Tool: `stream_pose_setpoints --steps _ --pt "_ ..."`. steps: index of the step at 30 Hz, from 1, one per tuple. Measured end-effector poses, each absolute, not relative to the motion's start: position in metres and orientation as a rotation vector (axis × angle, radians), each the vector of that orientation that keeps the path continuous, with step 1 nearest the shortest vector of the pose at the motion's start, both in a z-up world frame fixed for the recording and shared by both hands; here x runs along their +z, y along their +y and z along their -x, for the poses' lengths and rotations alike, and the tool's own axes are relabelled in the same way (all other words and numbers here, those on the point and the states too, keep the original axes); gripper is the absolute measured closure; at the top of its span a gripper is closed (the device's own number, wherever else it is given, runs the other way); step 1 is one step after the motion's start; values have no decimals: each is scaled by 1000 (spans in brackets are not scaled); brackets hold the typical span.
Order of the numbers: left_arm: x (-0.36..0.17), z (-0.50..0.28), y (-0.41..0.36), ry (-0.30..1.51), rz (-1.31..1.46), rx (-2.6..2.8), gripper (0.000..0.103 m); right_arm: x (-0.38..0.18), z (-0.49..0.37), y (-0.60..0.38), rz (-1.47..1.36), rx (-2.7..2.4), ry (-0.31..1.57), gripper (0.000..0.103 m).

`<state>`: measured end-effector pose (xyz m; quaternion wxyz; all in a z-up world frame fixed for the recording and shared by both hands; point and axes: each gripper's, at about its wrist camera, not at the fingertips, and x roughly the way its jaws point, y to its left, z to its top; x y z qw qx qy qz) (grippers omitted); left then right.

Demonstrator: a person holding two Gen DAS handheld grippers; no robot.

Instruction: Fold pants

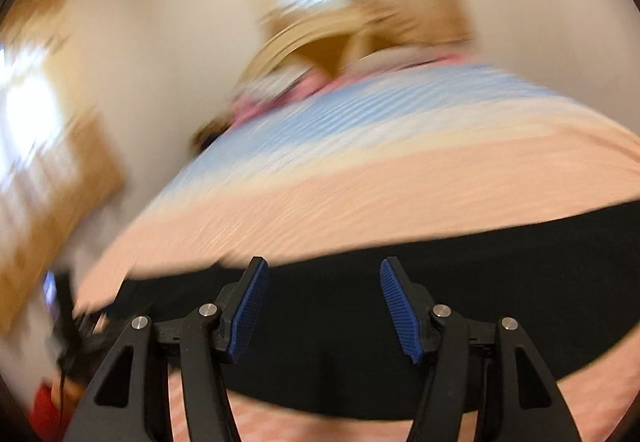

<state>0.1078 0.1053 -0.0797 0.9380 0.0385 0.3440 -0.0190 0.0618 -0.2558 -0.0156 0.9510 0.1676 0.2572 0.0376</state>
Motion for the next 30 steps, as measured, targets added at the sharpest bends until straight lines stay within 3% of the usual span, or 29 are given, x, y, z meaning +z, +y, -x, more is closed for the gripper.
stream_pose_setpoints --steps 6,12,20,27,30 --pt "-70 -108 79 717 -31 -128 2 -23 -4 -463 -587 -416 490 43" --pt "-75 -106 49 762 -46 -161 2 -58 12 -572 -654 -550 625 43" --pt "-78 -99 15 794 -94 -202 2 -79 -17 -589 -668 -456 710 38" --pt "-80 -97 9 808 -99 -219 2 -85 -32 -556 -494 -430 854 38" --pt "-80 -97 13 812 -78 -219 2 -87 -29 -553 -477 -437 846 52"
